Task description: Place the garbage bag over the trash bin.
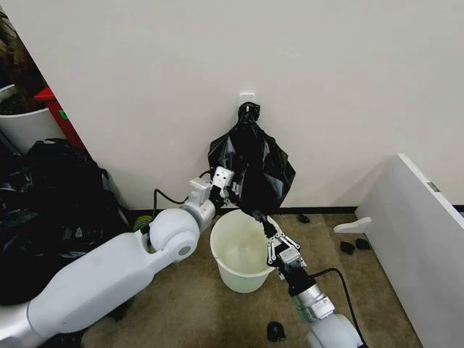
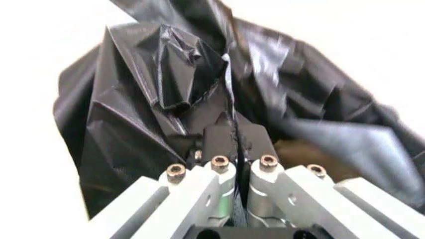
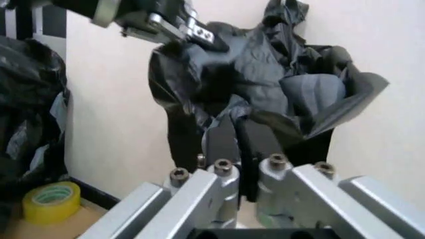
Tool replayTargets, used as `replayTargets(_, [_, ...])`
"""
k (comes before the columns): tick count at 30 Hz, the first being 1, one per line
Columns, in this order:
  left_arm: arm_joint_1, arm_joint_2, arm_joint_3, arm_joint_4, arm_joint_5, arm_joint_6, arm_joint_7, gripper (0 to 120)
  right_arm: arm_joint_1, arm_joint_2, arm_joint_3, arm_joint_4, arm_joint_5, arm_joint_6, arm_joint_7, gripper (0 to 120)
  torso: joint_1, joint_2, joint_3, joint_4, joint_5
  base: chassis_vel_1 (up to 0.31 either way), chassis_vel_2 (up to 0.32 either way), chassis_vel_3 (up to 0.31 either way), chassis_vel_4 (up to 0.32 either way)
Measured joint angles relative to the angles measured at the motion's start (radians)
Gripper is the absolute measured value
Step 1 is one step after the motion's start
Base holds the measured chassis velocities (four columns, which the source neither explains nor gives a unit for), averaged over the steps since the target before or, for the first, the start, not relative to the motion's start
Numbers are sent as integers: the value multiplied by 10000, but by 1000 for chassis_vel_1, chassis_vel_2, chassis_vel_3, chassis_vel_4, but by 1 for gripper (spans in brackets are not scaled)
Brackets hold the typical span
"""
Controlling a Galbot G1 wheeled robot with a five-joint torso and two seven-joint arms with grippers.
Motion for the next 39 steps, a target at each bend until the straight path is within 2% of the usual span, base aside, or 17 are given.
replayTargets(1, [0, 0, 0, 0, 0, 0, 0, 0, 0, 0, 0, 0, 0, 0, 0, 4, 0, 0, 0, 0, 0, 0, 0, 0, 0])
replayTargets(3, [596, -15, -459, -255, 233, -540, 127, 0, -352, -148, -38, 592, 570, -520, 223, 15, -1, 0, 0, 0, 1, 0, 0, 0, 0])
replayTargets(5, [842, -29, -652, -358, 327, -658, 158, 0, -554, -232, 4, 872, 694, -674, 295, 19, -1, 0, 0, 0, 1, 0, 0, 0, 0])
replayTargets(8, [1361, -30, -1084, -502, 655, -863, 295, 0, -1130, -511, 157, 1740, 940, -1255, 634, 34, -1, 0, -1, 0, 3, 0, 0, 0, 0])
replayTargets(10, [1502, -24, -1190, -532, 719, -885, 316, 0, -1270, -589, 178, 2045, 1045, -1519, 811, 36, -1, 2, 0, -2, 0, 0, 0, 0, 0])
replayTargets(13, [1982, 3, -1494, -674, 972, -931, 405, 0, -1316, -1006, 265, 3085, 1823, -2791, 1413, 52, -1, 2, -1, -3, 1, 0, 0, 0, 0])
replayTargets(14, [1982, 3, -1494, -674, 972, -931, 405, 0, -1316, -1006, 265, 3085, 1823, -2791, 1413, 52, -1, 2, -1, -3, 1, 0, 0, 0, 0])
replayTargets(17, [2206, 21, -1534, -720, 1237, -973, 537, 0, -423, -1613, 293, 3426, 2954, -3849, 1366, 66, -1, 2, -1, 2, 4, 0, 0, 0, 0])
replayTargets(19, [2214, 12, -1521, -721, 1253, -973, 542, 0, -182, -1790, 272, 3442, 3221, -4082, 1268, 69, -1, 2, -1, 2, 3, 0, 0, 0, 0])
replayTargets(21, [2197, -6, -1424, -718, 1306, -973, 575, 0, 521, -2333, 81, 3442, 4063, -4786, 970, 81, 0, 2, 0, 1, 3, 0, 0, 0, 0])
replayTargets(26, [2069, -23, -1268, -680, 1365, -973, 619, 0, 2049, -3071, -410, 2965, 5235, -5448, 826, 97, 0, 2, 1, -2, 4, 0, 0, 0, 0])
replayTargets(29, [2066, -23, -1264, -680, 1369, -973, 624, 0, 2485, -3207, -572, 2775, 5484, -5558, 856, 100, 0, 1, 1, 1, 3, 0, 0, 0, 0])
replayTargets(33, [2138, -50, -1302, -651, 1383, -974, 631, 0, 4250, -3511, -1352, 1789, 5969, -5777, 1030, 100, 1, 1, 2, 0, 2, 0, 0, 0, 0])
replayTargets(35, [2179, -53, -1335, -649, 1391, -977, 638, 0, 4589, -3530, -1536, 1567, 6029, -5796, 1076, 100, 1, 1, 2, 1, 2, 0, 0, 0, 0])
replayTargets(39, [2244, -53, -1360, -650, 1403, -984, 661, 0, 5333, -3539, -2036, 1104, 6283, -5928, 1179, 96, 1, 1, 1, -1, 0, 0, 0, 0, 0])
